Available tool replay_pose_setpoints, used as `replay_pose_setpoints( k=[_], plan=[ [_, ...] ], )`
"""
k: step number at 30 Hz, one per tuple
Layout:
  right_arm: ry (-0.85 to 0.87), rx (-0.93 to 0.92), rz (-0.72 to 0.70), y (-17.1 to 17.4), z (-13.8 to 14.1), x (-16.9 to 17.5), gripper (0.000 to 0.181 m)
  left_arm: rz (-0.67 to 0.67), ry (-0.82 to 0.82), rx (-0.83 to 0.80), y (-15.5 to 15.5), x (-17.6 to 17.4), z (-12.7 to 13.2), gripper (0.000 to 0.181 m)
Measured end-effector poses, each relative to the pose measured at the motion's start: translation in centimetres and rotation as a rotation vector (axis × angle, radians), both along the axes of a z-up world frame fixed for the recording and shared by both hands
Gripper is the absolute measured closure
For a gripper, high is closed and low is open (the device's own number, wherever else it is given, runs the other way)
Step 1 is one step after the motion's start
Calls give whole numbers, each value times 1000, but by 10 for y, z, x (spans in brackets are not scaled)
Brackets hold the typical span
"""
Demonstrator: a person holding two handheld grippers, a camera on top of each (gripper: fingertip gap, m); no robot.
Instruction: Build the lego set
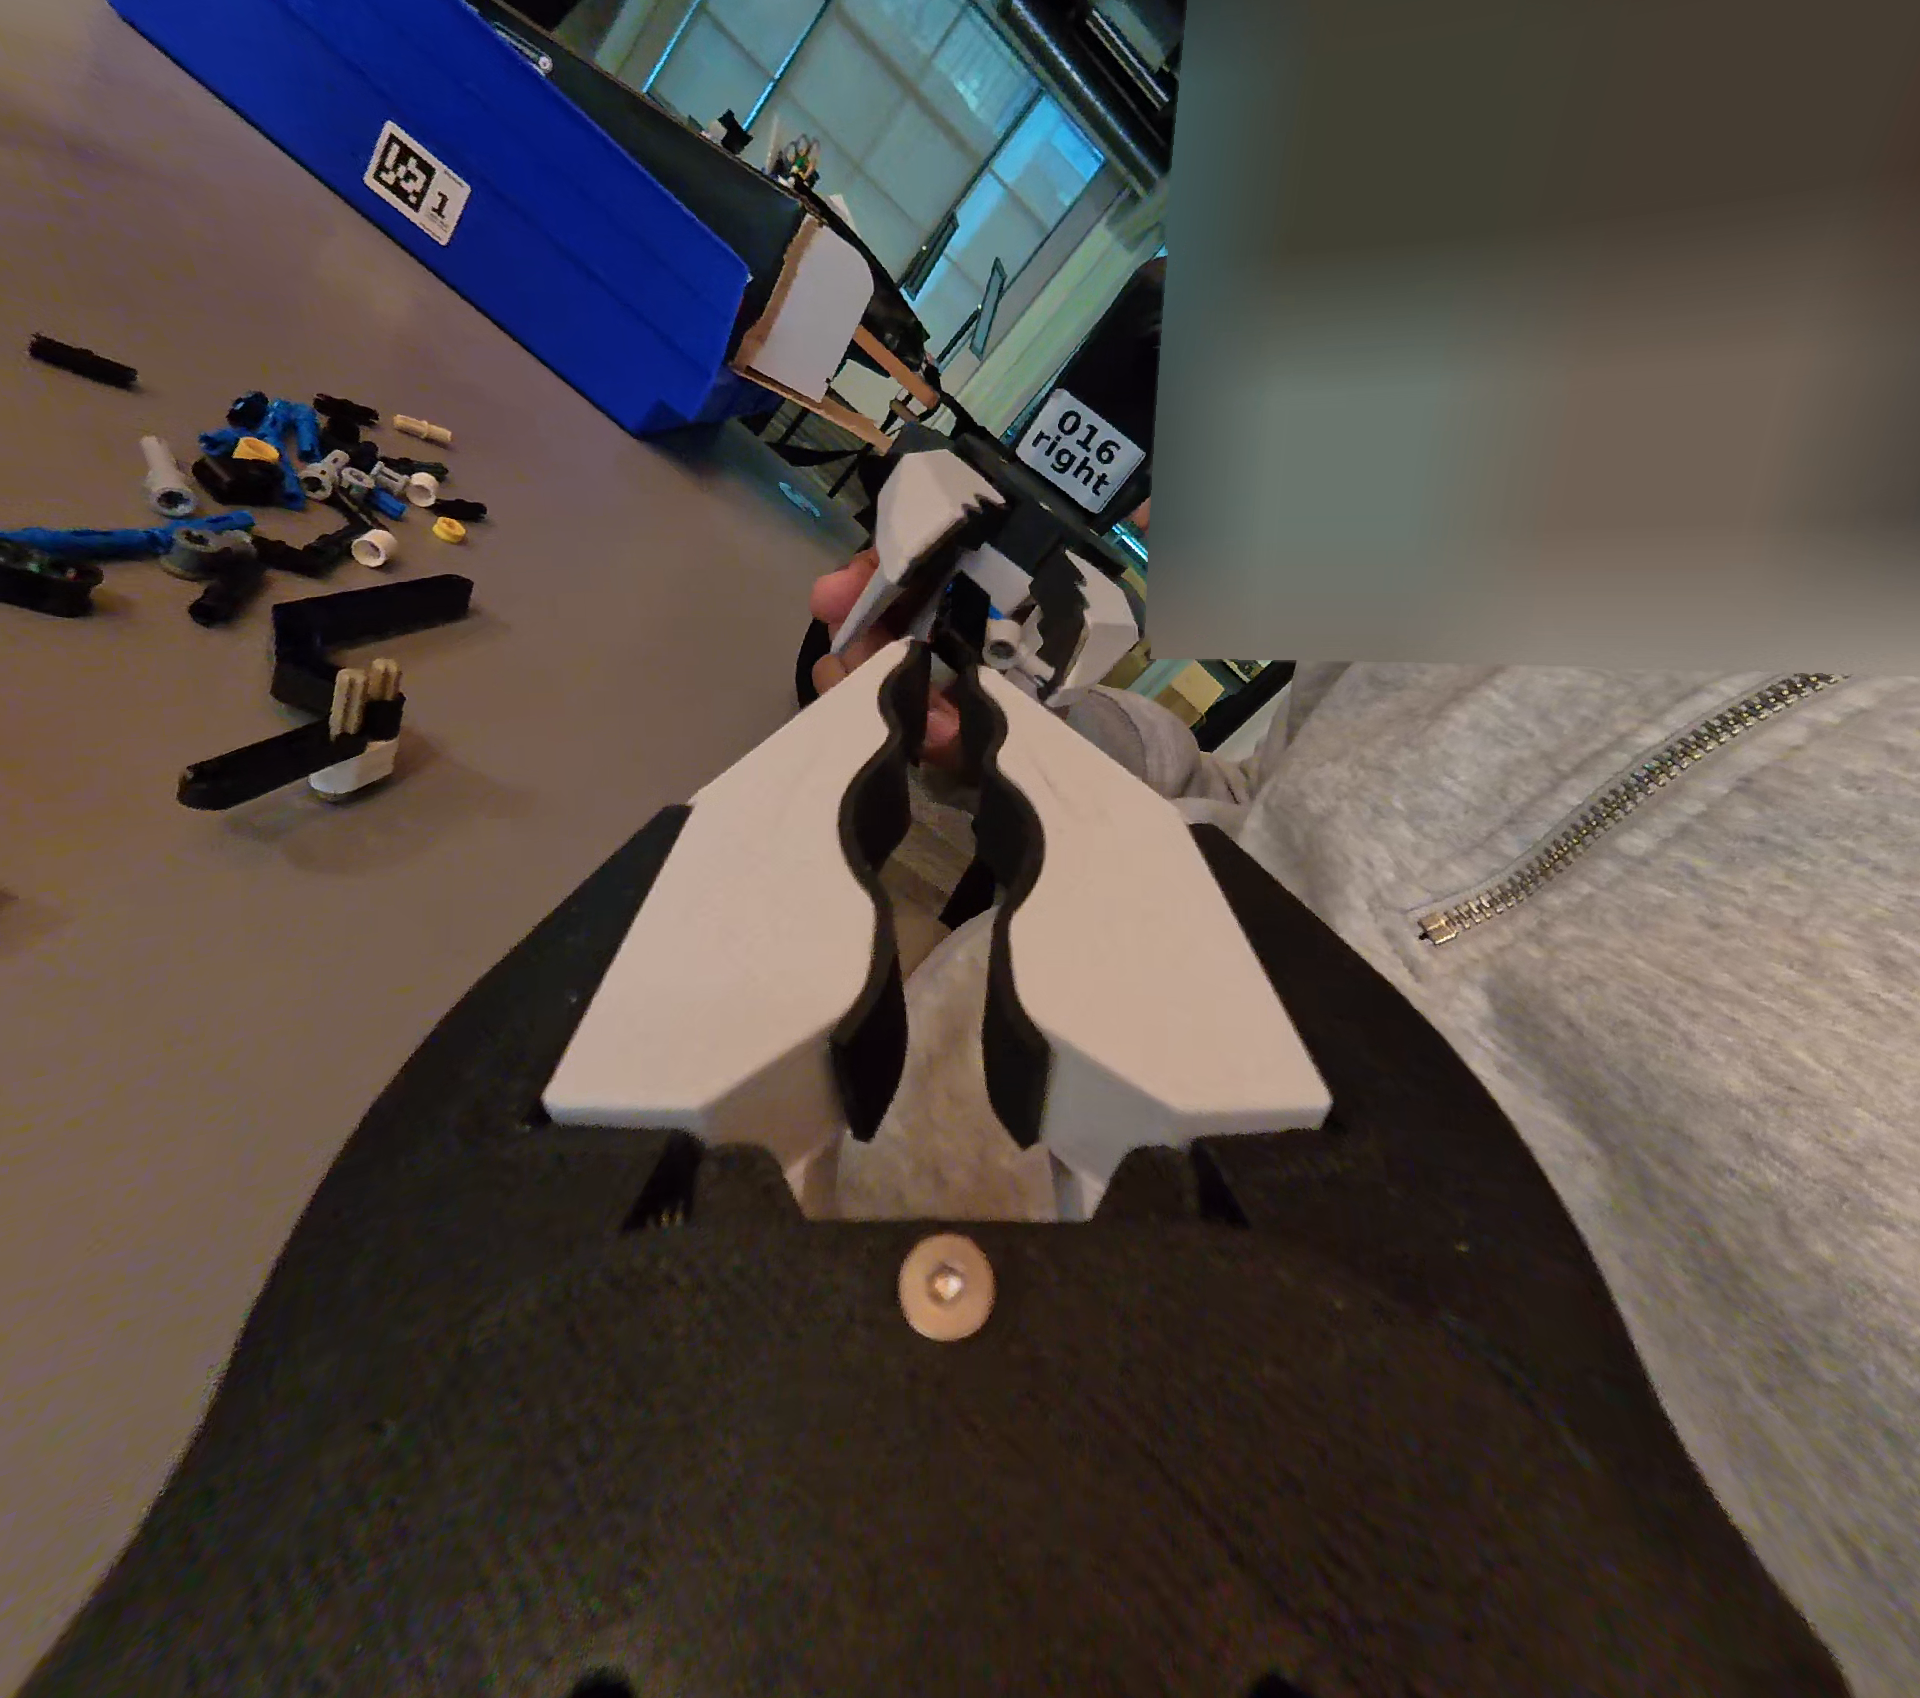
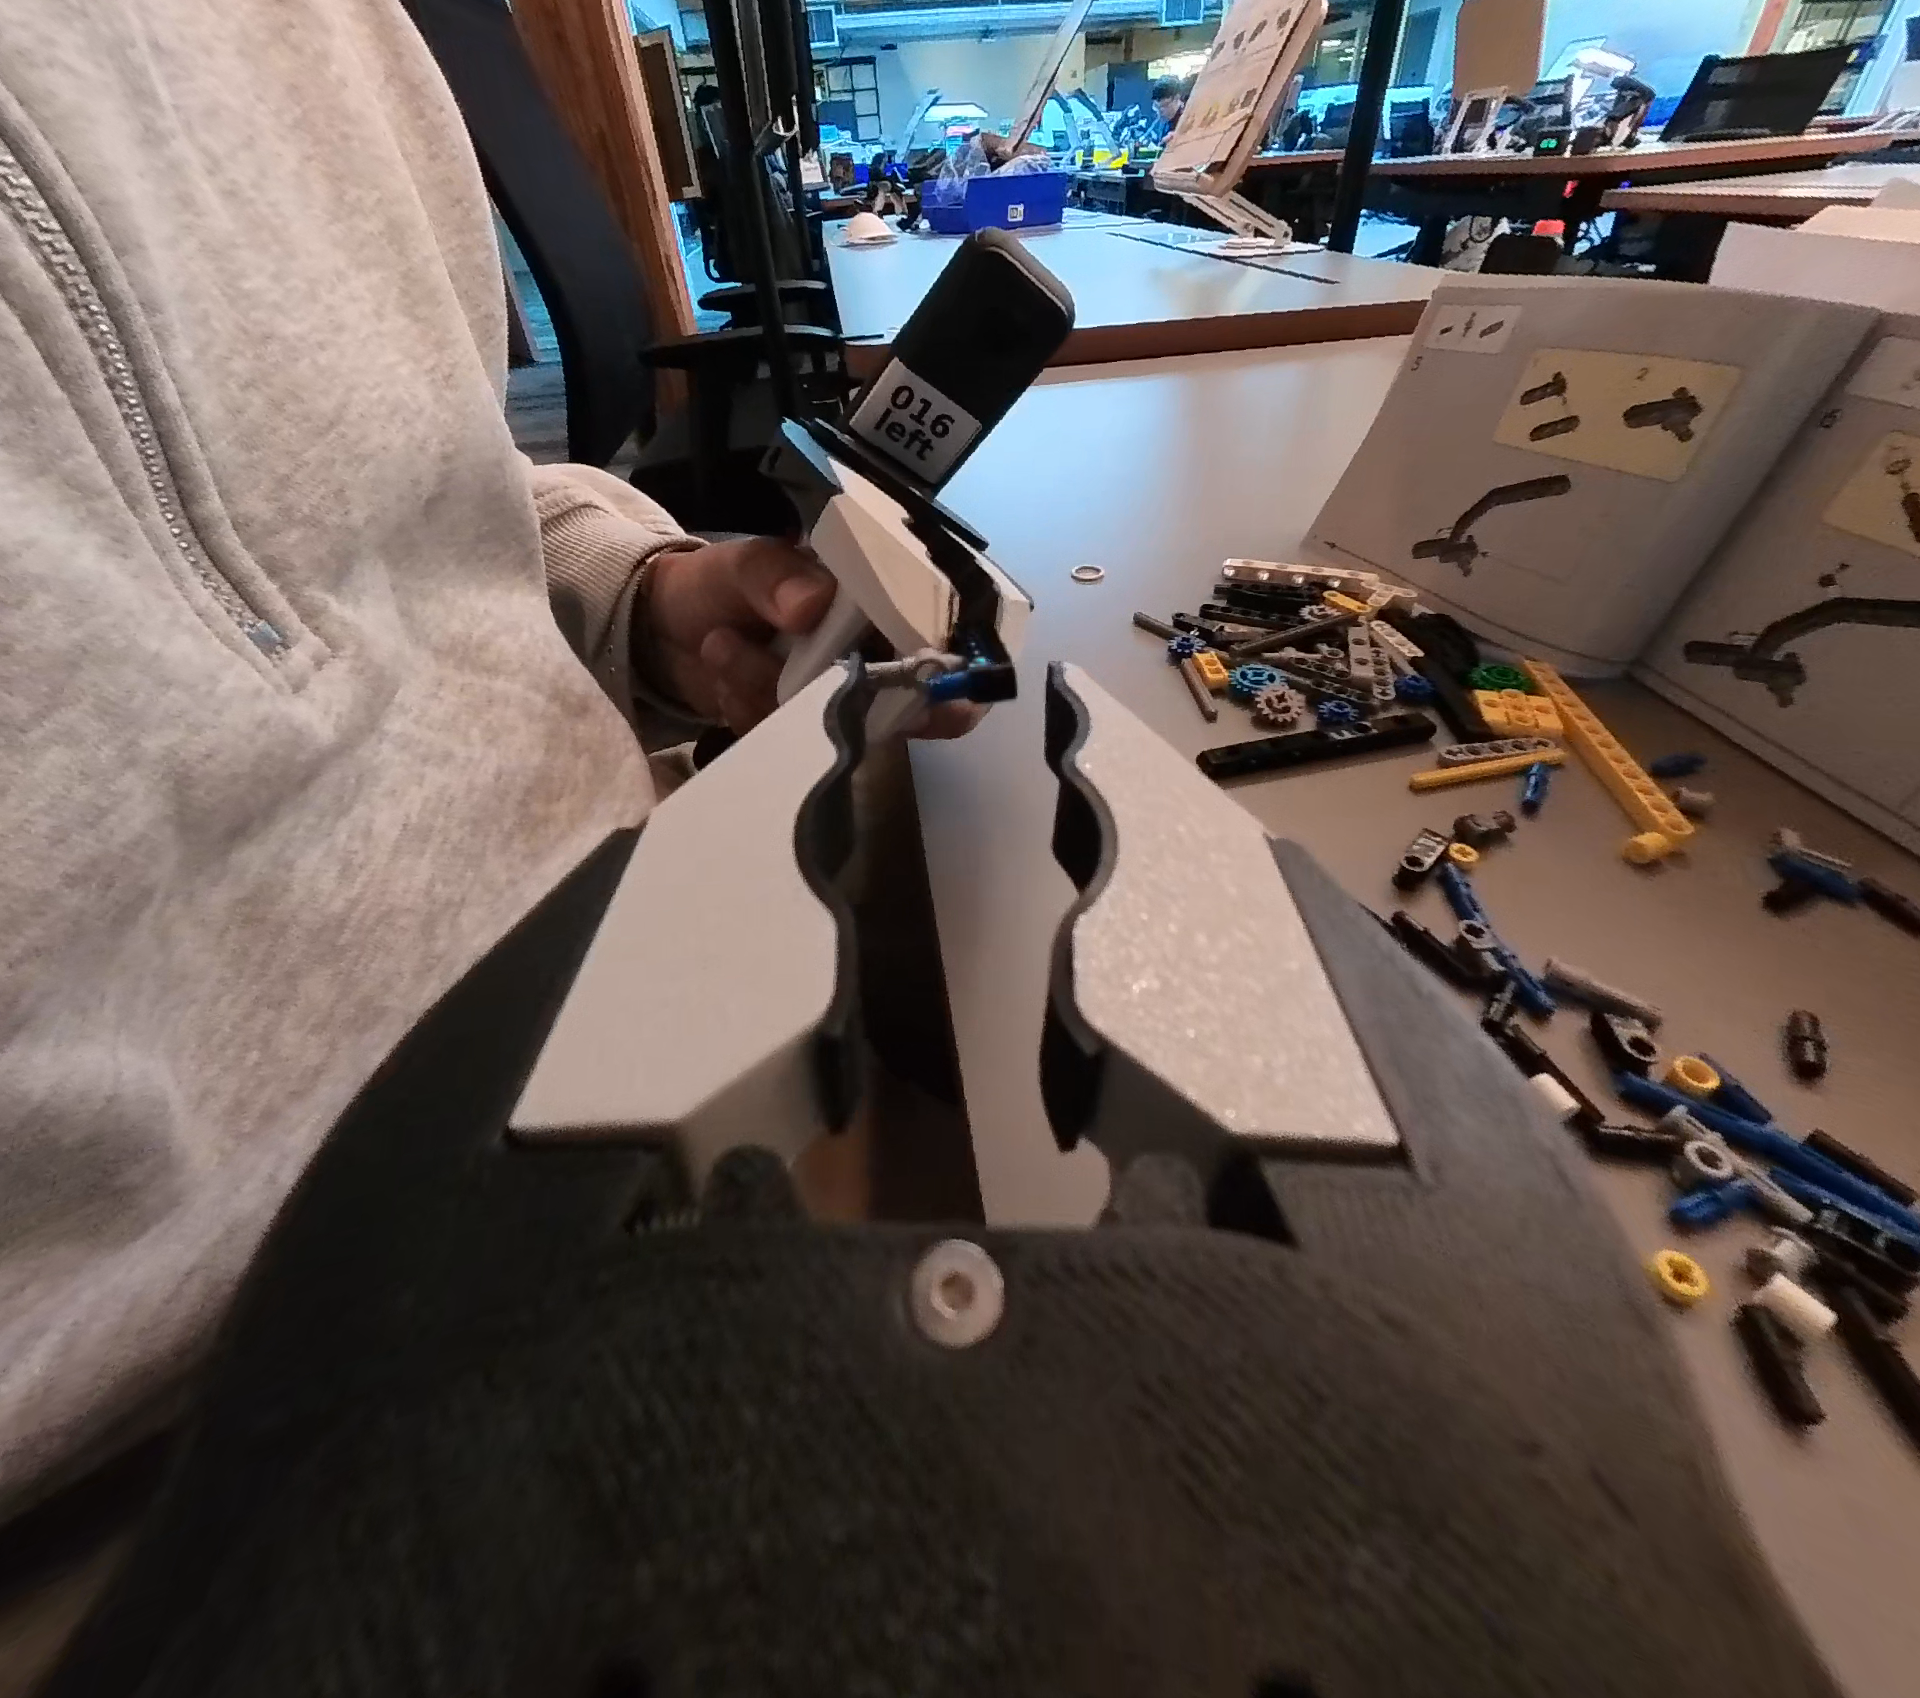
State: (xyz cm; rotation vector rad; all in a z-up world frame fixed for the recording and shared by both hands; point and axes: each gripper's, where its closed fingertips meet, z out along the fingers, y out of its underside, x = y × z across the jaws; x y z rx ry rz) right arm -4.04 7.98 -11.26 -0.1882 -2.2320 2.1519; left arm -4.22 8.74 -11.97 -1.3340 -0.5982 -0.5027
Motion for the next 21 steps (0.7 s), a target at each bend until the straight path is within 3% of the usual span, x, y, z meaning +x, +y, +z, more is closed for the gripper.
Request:
replay_pose_setpoints(
  k=[21],
  plan=[
    [-58,3,41,4,1,4,156,36,19,-34,3,2,-3,178]
  ],
)
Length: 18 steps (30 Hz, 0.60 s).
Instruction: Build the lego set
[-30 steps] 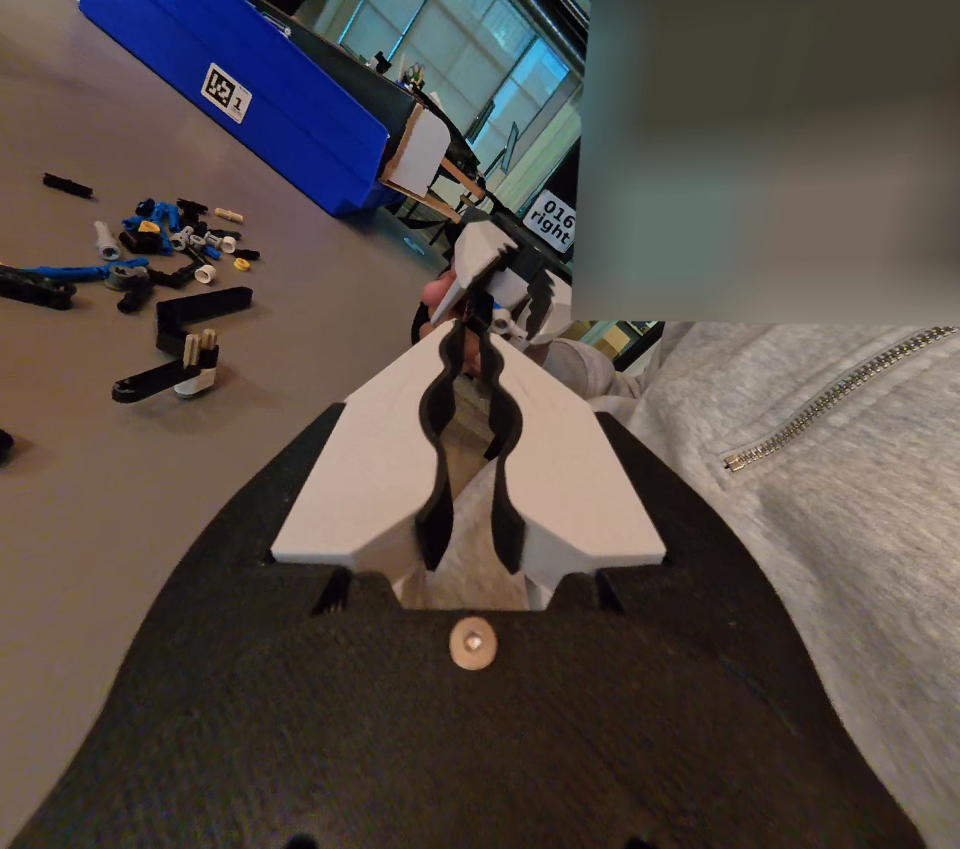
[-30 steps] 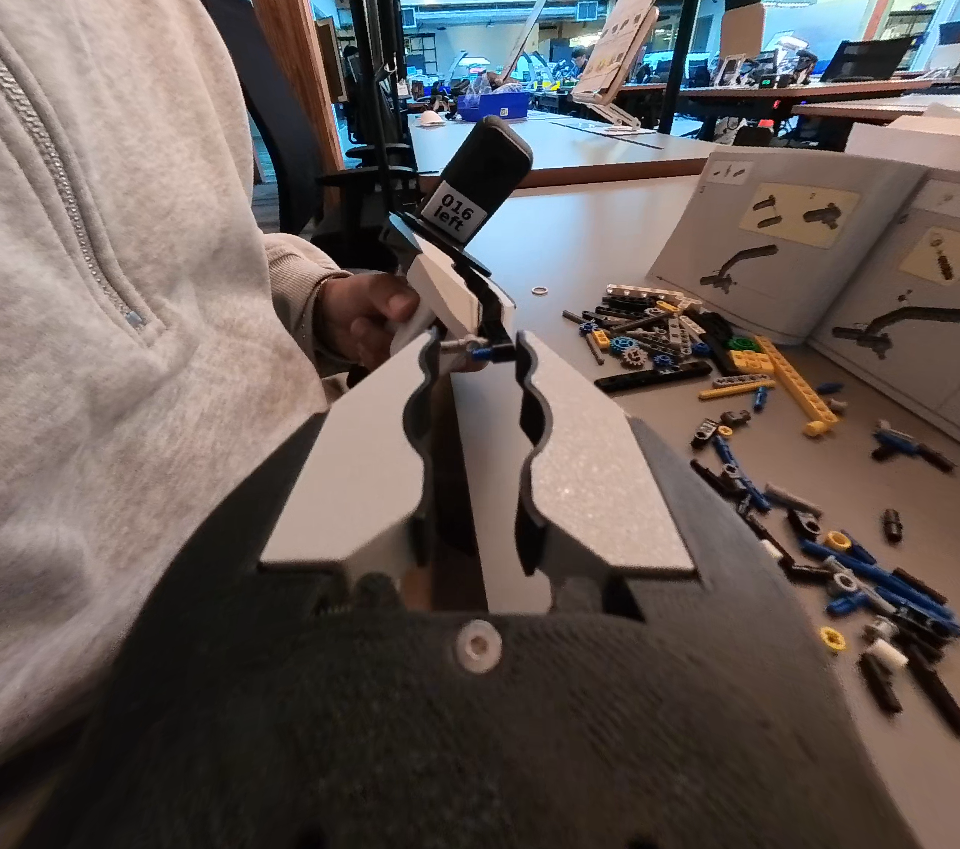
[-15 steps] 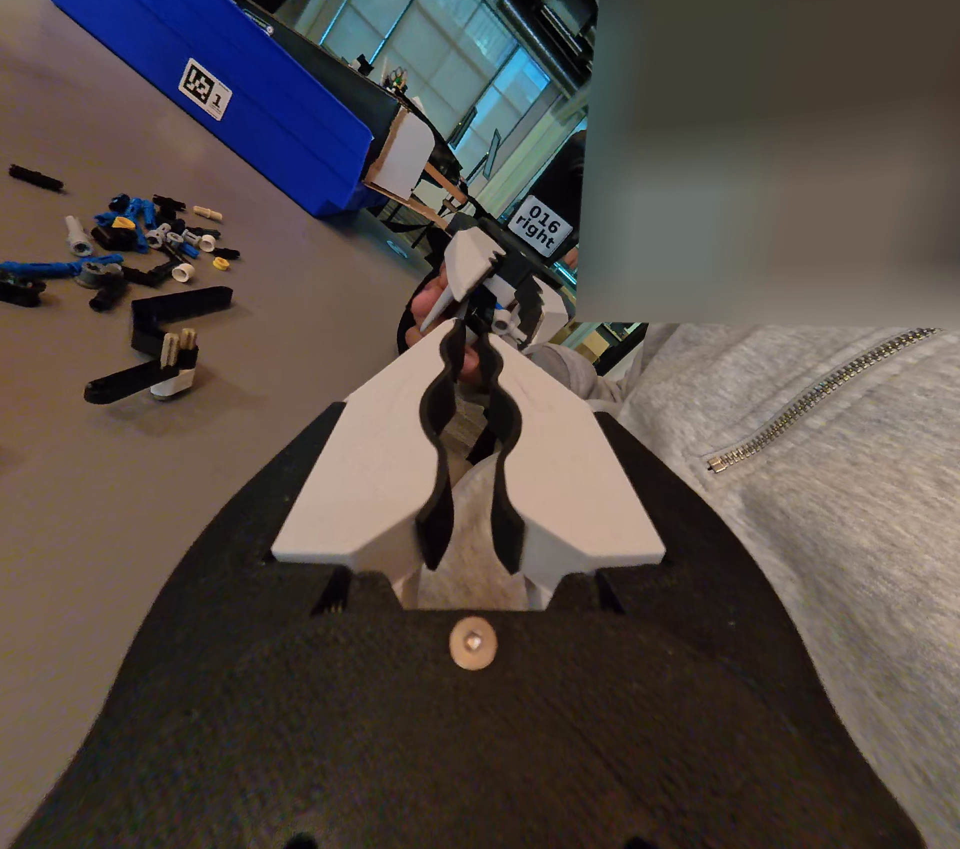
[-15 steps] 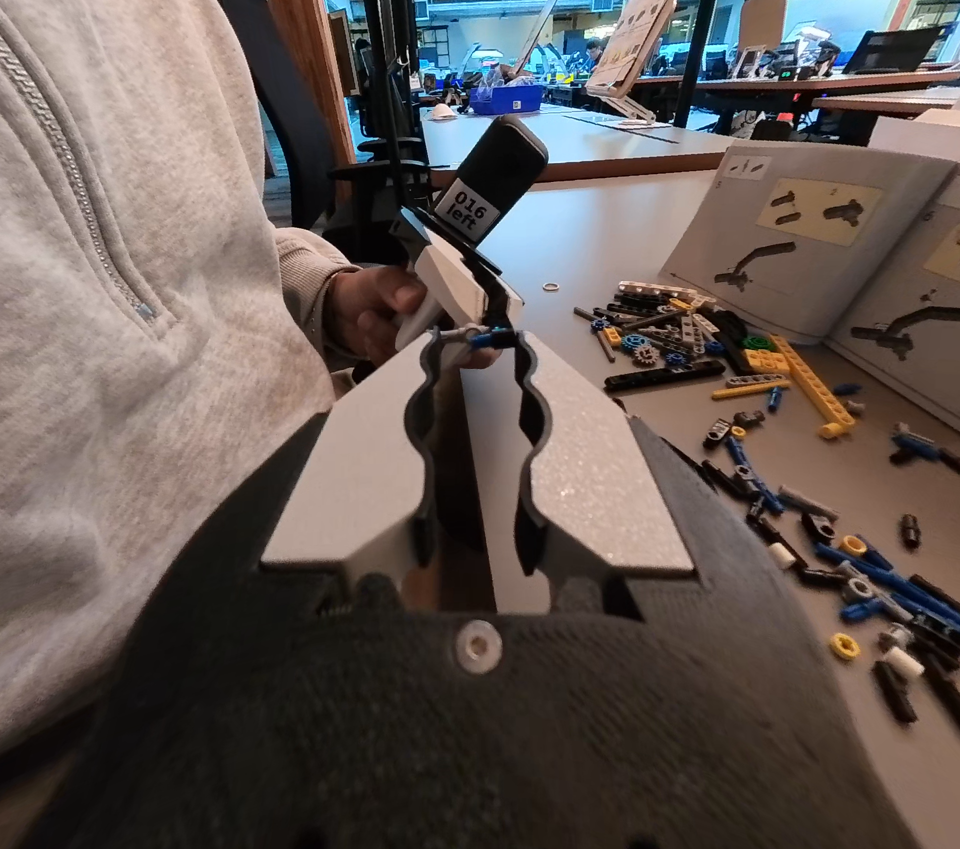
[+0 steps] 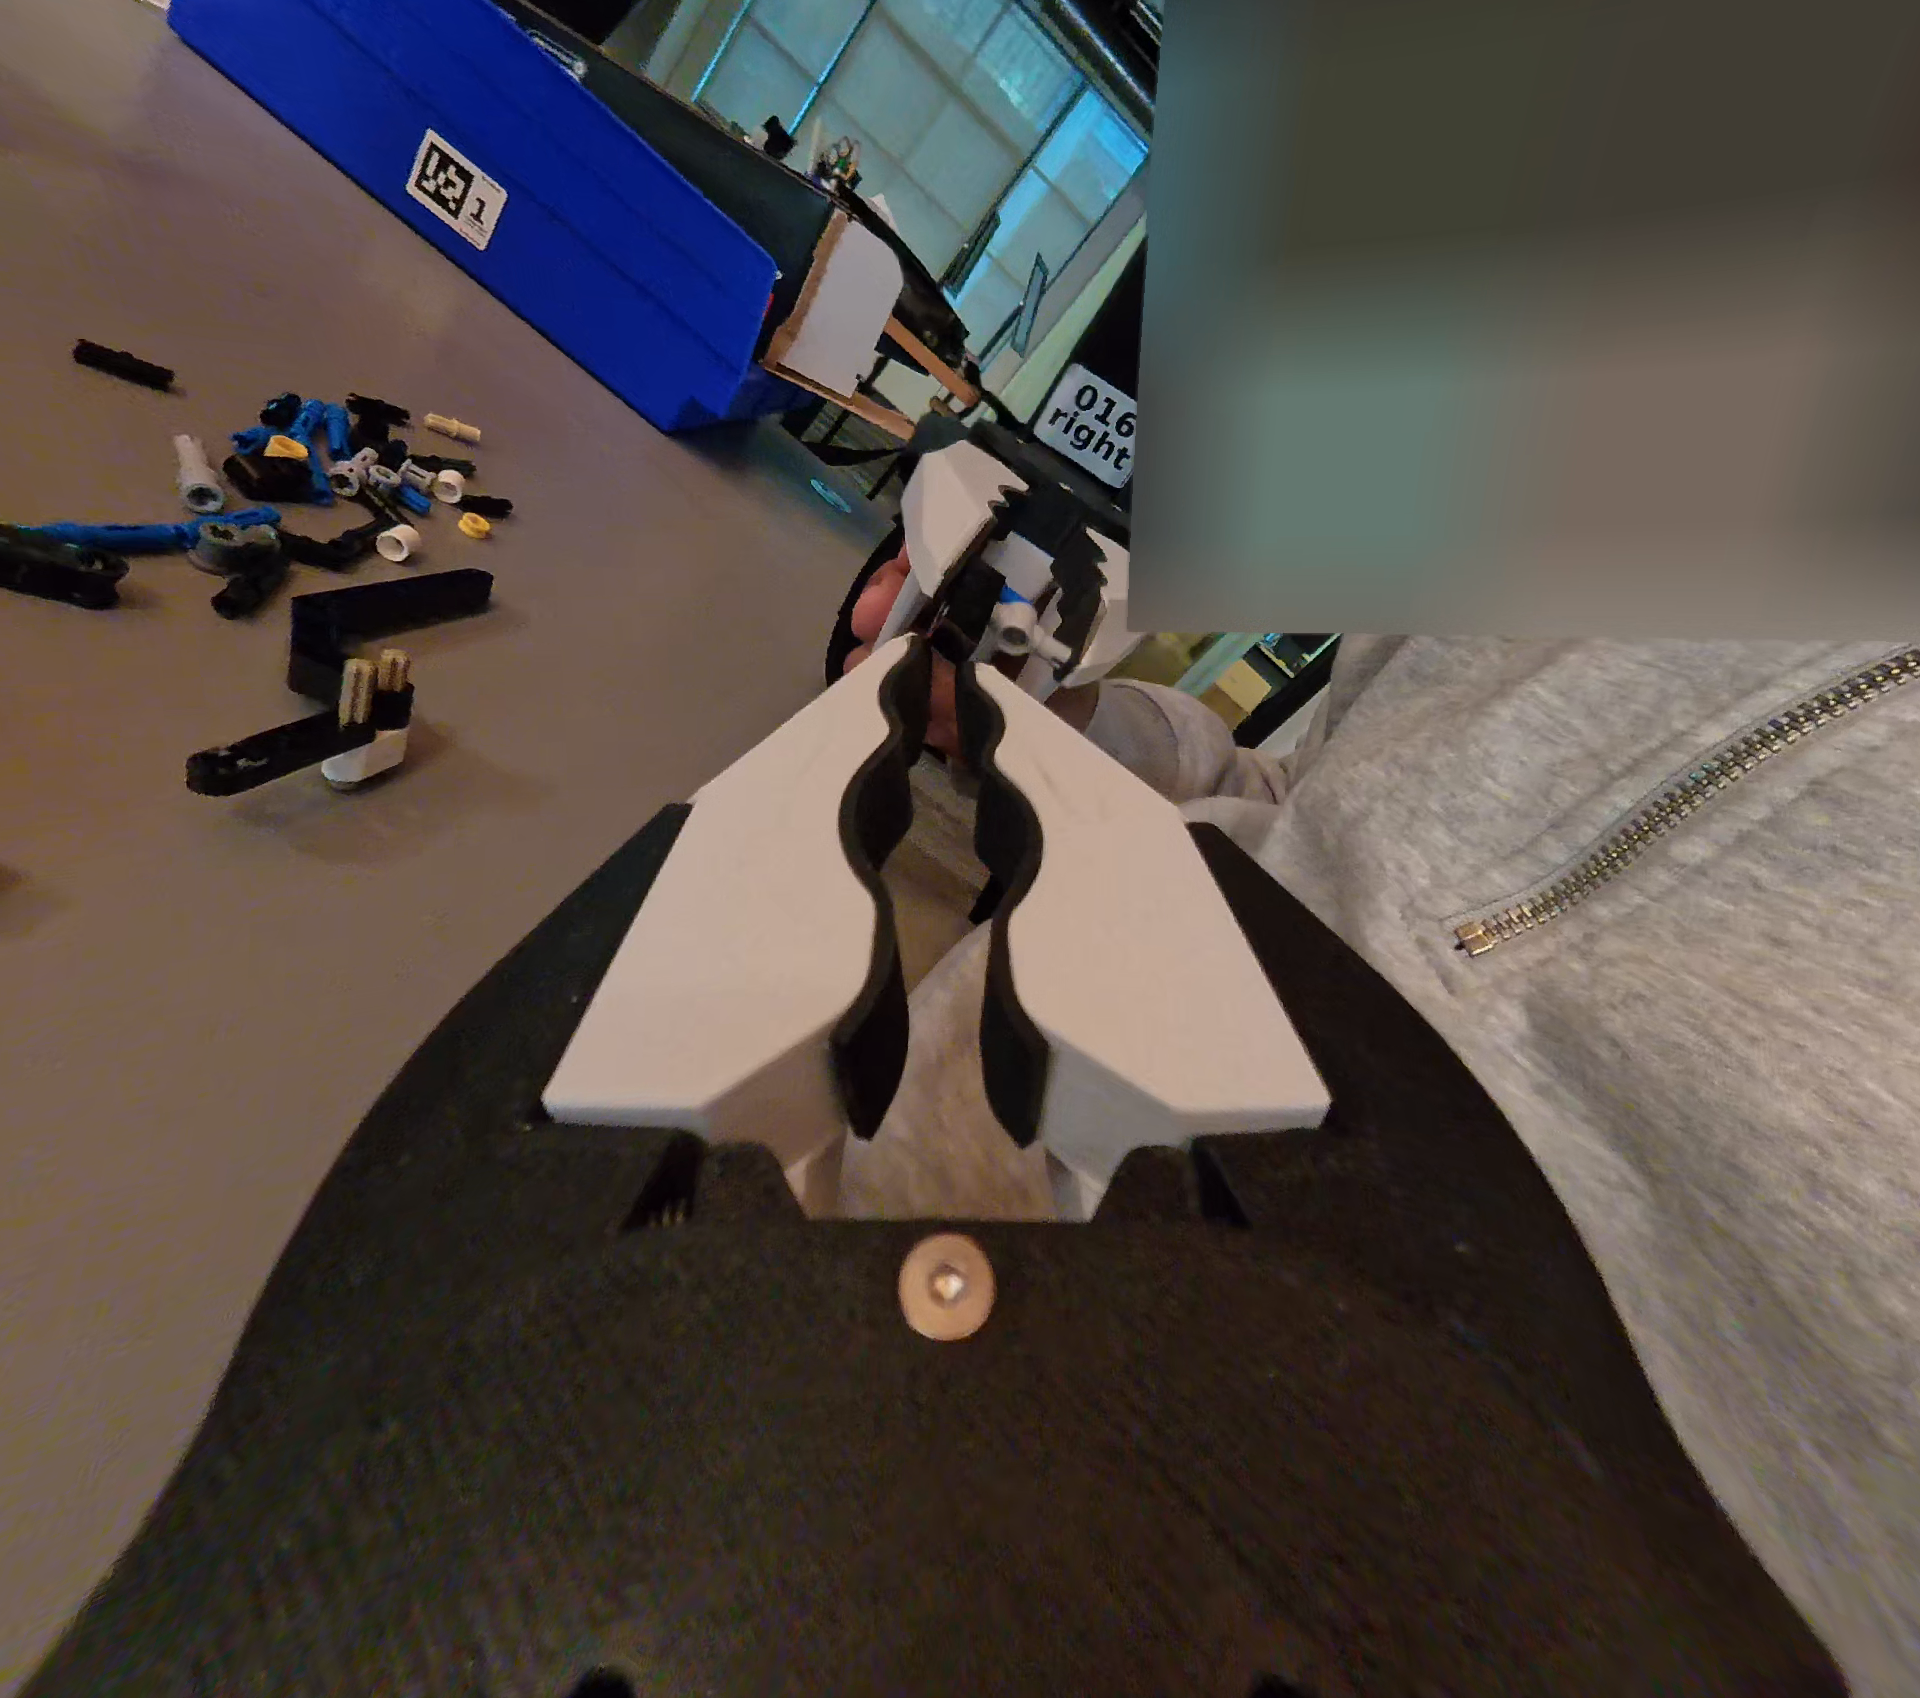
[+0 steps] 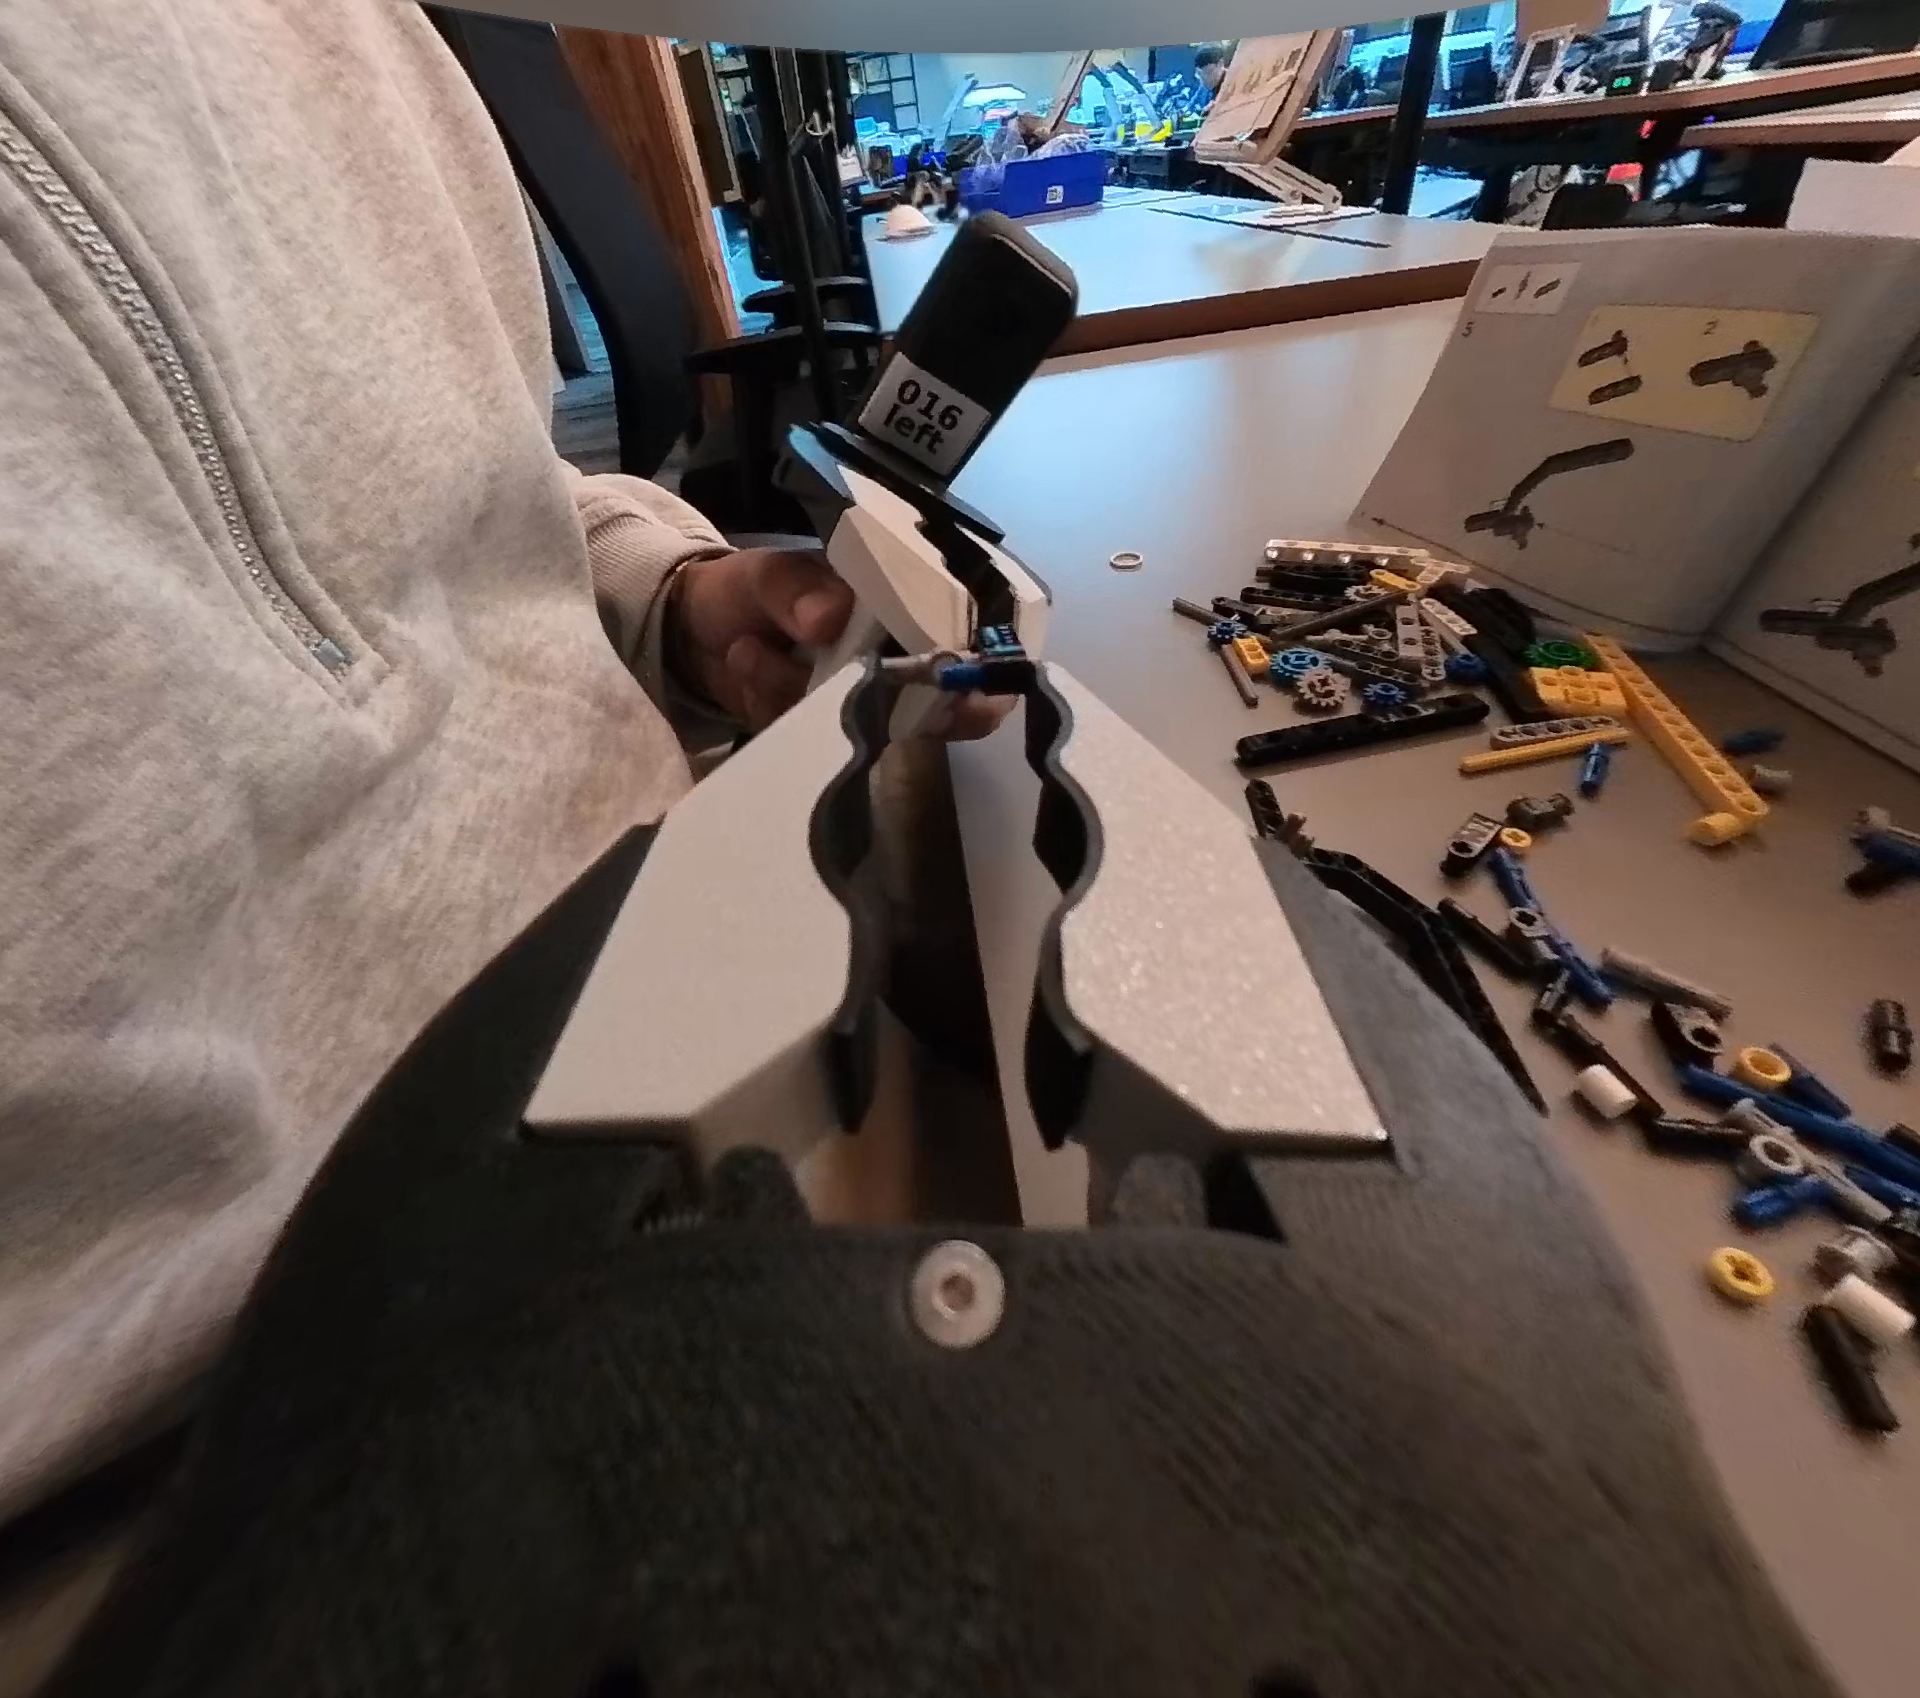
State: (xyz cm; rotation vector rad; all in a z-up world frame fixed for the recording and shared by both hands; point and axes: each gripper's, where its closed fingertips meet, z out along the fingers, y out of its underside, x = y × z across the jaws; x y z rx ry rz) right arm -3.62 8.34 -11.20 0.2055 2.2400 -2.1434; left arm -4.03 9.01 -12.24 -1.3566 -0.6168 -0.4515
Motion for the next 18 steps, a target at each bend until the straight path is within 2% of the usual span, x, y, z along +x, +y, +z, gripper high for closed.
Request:
replay_pose_setpoints(
  k=[4,5,8,12,15,18],
  plan=[
    [-8,-15,5,0,2,1,156,7,-8,-13,2,1,-1,181],
    [2,12,-36,0,-2,-5,157,-49,18,-10,6,12,1,181],
    [6,29,-29,2,-4,-5,156,-37,99,-73,14,19,0,181],
    [15,39,-60,5,-4,-10,156,-41,73,-45,10,16,2,181],
    [-43,-8,-29,8,1,-8,156,-3,107,-16,-2,7,9,181],
    [-104,-67,17,10,8,-5,157,38,114,-23,-13,-4,9,165]
  ],
)
